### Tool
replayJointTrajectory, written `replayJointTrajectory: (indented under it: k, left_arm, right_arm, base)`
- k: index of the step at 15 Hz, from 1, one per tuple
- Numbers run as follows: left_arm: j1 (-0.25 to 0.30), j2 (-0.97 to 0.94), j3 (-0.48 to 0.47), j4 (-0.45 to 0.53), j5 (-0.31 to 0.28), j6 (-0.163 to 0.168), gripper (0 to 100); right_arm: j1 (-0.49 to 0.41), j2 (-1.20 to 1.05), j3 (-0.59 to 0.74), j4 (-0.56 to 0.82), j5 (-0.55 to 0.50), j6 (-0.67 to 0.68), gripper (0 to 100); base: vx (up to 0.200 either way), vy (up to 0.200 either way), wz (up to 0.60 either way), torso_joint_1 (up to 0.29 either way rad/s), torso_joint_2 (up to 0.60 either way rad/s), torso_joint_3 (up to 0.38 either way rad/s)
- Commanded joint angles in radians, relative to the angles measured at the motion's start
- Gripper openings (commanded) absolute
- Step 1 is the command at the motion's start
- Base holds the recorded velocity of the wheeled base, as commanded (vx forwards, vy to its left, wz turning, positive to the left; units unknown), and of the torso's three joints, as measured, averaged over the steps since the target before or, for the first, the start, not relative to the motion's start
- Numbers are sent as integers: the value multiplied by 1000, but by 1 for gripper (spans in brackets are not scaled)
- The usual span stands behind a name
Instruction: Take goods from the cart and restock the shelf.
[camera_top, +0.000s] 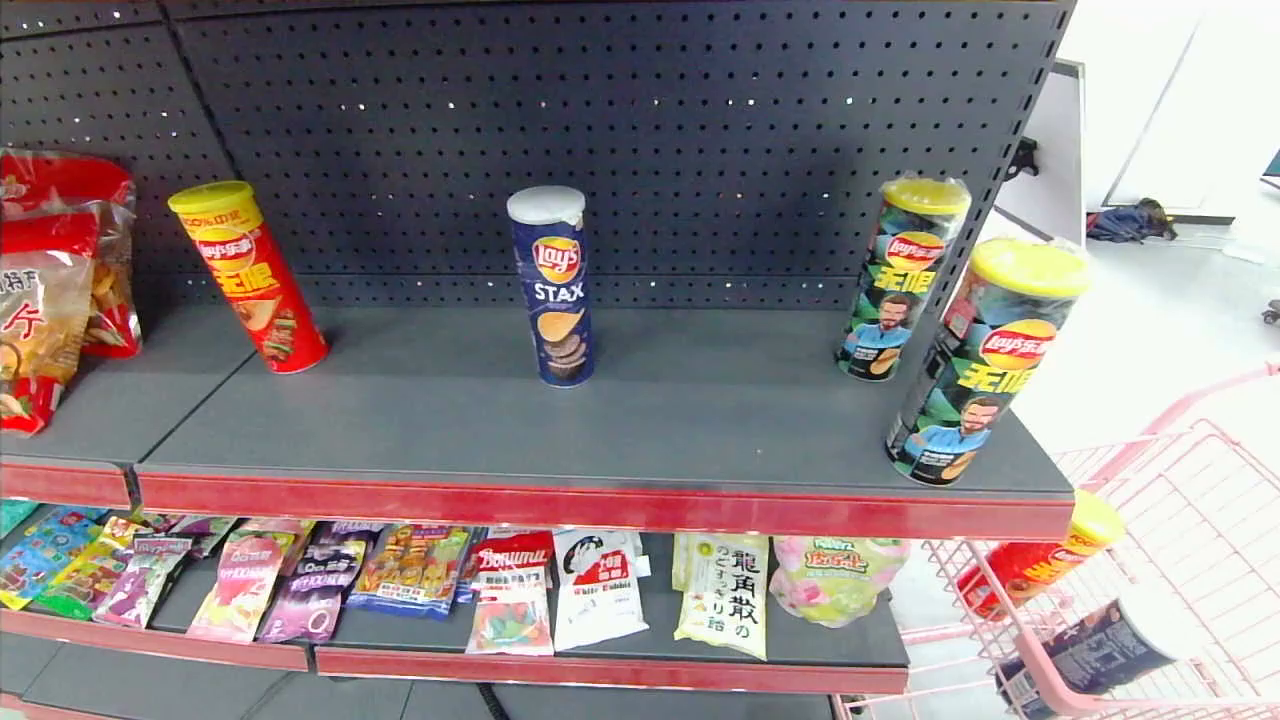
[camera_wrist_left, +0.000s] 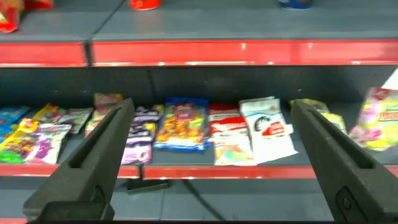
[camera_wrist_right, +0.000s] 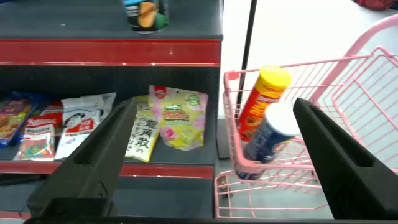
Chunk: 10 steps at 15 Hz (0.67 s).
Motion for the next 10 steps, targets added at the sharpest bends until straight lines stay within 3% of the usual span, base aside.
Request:
replayJointTrajectory:
  k: [1,2,4,10]
  left_arm:
    - [1,1,0,0,0,0,100]
    - [1,1,0,0,0,0,100]
    - [1,1,0,1,0,-3,100]
    - [-1,1,0,1,0,-3,100]
  right_arm:
    - [0,1,0,0,0,0,100]
    - [0,1,0,0,-1,0,100]
    - [0,1,0,0,-1,2,100]
    - [0,1,0,0,-1,2,100]
  base:
    - [0,-200,0,2,2,7]
    - [0,-200,0,2,2,-2]
    - [0,0,0,0,0,0]
    - [0,0,-600,4,2,3]
